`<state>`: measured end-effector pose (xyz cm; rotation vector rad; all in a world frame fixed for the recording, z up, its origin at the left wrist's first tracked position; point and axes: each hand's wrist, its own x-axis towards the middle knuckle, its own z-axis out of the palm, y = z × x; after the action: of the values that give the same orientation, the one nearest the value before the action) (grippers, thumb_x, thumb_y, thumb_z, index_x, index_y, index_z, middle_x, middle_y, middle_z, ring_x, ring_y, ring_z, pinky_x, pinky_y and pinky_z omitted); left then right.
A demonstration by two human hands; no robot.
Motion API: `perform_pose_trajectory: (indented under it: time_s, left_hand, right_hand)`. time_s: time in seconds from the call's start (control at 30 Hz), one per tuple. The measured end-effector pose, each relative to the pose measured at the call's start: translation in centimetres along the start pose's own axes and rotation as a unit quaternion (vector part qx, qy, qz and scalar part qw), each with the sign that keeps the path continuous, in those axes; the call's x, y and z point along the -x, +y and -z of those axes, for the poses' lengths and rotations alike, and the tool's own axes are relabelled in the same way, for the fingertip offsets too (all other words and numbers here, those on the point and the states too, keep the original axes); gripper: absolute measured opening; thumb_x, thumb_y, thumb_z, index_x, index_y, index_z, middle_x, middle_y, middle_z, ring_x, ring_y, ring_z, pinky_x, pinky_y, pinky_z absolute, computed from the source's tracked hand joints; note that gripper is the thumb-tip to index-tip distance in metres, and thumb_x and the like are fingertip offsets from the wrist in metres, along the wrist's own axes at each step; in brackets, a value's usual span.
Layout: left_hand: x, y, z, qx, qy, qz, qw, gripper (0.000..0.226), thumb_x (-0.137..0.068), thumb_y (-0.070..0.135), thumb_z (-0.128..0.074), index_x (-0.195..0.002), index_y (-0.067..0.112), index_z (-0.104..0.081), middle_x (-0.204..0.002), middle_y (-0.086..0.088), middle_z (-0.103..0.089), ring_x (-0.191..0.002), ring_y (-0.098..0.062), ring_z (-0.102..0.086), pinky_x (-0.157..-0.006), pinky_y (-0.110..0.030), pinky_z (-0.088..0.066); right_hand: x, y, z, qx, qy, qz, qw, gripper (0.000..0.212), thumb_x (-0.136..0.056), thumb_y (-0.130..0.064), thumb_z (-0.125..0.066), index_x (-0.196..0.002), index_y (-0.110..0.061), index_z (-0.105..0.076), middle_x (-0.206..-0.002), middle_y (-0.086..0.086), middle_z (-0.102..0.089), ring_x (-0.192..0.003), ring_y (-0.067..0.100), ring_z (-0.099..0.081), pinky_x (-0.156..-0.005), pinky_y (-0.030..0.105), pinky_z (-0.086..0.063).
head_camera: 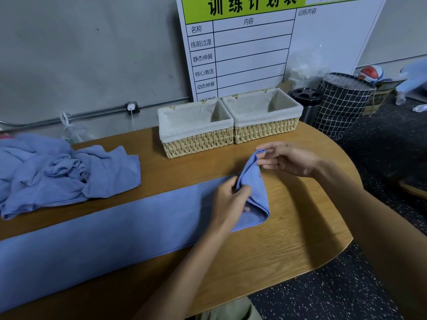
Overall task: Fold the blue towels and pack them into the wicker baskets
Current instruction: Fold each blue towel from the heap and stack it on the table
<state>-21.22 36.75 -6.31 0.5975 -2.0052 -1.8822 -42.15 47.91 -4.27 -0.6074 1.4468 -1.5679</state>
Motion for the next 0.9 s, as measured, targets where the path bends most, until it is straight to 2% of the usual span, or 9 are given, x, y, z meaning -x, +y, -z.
perform_pose_trajectory:
  time_s: [0.07, 0.13, 0.3, 0.43, 0.57, 0.63, 0.73, 0.8, 0.9]
  left_hand:
    - [0.4, -0.1, 1.2, 0.06, -0.01, 0.034, 0.998, 0.015, -0.084, 0.011, -0.054, -0.087, -0.002, -0.061, -0.077, -0.005, -0.054, -0.073, -0.015, -0.057, -0.069, -0.034, -0.061]
    - [1.0, -0.5, 2.5, 0.092, -0.021, 0.048, 0.994, 0.009, -0.086, 0.011, -0.056, -0.083, 0.007, -0.063, -0.081, -0.006, -0.06, -0.079, -0.017, -0.064, -0.076, -0.038, -0.062]
    - [1.8, -0.6, 4.3, 0.119, -0.025, 0.089, 0.989, 0.022, -0.09, 0.032, -0.072, -0.1, 0.014, -0.066, -0.101, -0.004, -0.073, -0.096, -0.019, -0.072, -0.081, -0.04, -0.062]
    - [1.8, -1.1, 4.7, 0.1, 0.027, 0.075, 0.992, 0.021, -0.093, 0.026, -0.072, -0.112, 0.017, -0.07, -0.11, -0.004, -0.074, -0.101, -0.017, -0.072, -0.076, -0.038, -0.063]
    - [2.7, -1.1, 6.7, 0.085, 0.063, 0.042, 0.994, 0.013, -0.095, 0.016, -0.068, -0.107, 0.01, -0.069, -0.105, -0.01, -0.073, -0.095, -0.019, -0.073, -0.072, -0.041, -0.063]
    - [3.5, -0.5, 8.5, 0.049, 0.08, 0.01, 0.996, 0.011, -0.096, 0.018, -0.067, -0.099, 0.008, -0.068, -0.093, -0.011, -0.069, -0.086, -0.016, -0.072, -0.068, -0.041, -0.063]
    - [4.8, 0.3, 11.8, -0.003, 0.104, -0.023, 0.994, 0.015, -0.096, 0.02, -0.066, -0.09, 0.006, -0.066, -0.075, 0.0, -0.059, -0.071, -0.012, -0.066, -0.063, -0.041, -0.063]
    - [5.7, 0.6, 14.0, -0.028, 0.122, -0.029, 0.992, 0.019, -0.097, 0.02, -0.064, -0.083, 0.007, -0.062, -0.064, 0.01, -0.053, -0.06, -0.007, -0.061, -0.062, -0.046, -0.062]
    - [7.4, 1.0, 17.2, -0.062, 0.142, -0.035, 0.987, 0.018, -0.099, 0.02, -0.06, -0.089, 0.006, -0.063, -0.067, 0.0, -0.06, -0.055, -0.012, -0.064, -0.055, -0.043, -0.059]
  right_hand:
    - [-0.6, -0.3, -1.1, 0.043, -0.018, 0.013, 0.999, 0.033, -0.078, -0.017, -0.078, -0.109, -0.011, -0.07, -0.103, 0.011, -0.076, -0.092, 0.018, -0.075, -0.079, 0.024, -0.06]
    - [-1.3, -0.7, -2.6, 0.097, -0.014, 0.037, 0.995, 0.043, -0.063, -0.033, -0.088, -0.1, -0.015, -0.075, -0.091, 0.007, -0.076, -0.083, 0.015, -0.074, -0.071, 0.021, -0.058]
    - [-2.9, -1.4, -6.9, 0.208, -0.016, 0.109, 0.972, 0.012, -0.085, -0.017, -0.074, -0.095, -0.01, -0.075, -0.078, 0.005, -0.073, -0.064, 0.012, -0.061, -0.059, 0.02, -0.046]
    - [-4.0, -1.9, -10.3, 0.299, -0.017, 0.135, 0.944, 0.008, -0.088, -0.017, -0.074, -0.091, -0.01, -0.076, -0.081, 0.002, -0.073, -0.075, 0.009, -0.064, -0.068, 0.02, -0.05]
    - [-4.6, -2.8, -13.1, 0.358, -0.011, 0.158, 0.92, 0.016, -0.093, -0.026, -0.07, -0.089, -0.01, -0.074, -0.086, -0.006, -0.071, -0.082, 0.003, -0.064, -0.074, 0.015, -0.049]
    - [-5.0, -2.7, -14.3, 0.347, -0.03, 0.166, 0.923, 0.015, -0.096, -0.024, -0.065, -0.088, -0.012, -0.07, -0.082, -0.002, -0.066, -0.079, 0.009, -0.06, -0.074, 0.021, -0.048]
    - [-6.0, -2.2, -17.1, 0.326, -0.045, 0.189, 0.925, 0.015, -0.099, -0.02, -0.062, -0.085, -0.014, -0.066, -0.07, 0.004, -0.051, -0.07, 0.017, -0.046, -0.067, 0.03, -0.039]
    - [-6.7, -1.9, -19.6, 0.318, -0.039, 0.211, 0.924, 0.016, -0.098, -0.021, -0.063, -0.085, -0.012, -0.065, -0.066, 0.008, -0.043, -0.064, 0.017, -0.038, -0.061, 0.027, -0.033]
    - [-7.7, -1.6, -23.6, 0.303, -0.043, 0.256, 0.917, 0.015, -0.097, -0.021, -0.065, -0.083, -0.015, -0.066, -0.062, 0.007, -0.039, -0.061, 0.015, -0.032, -0.055, 0.021, -0.026]
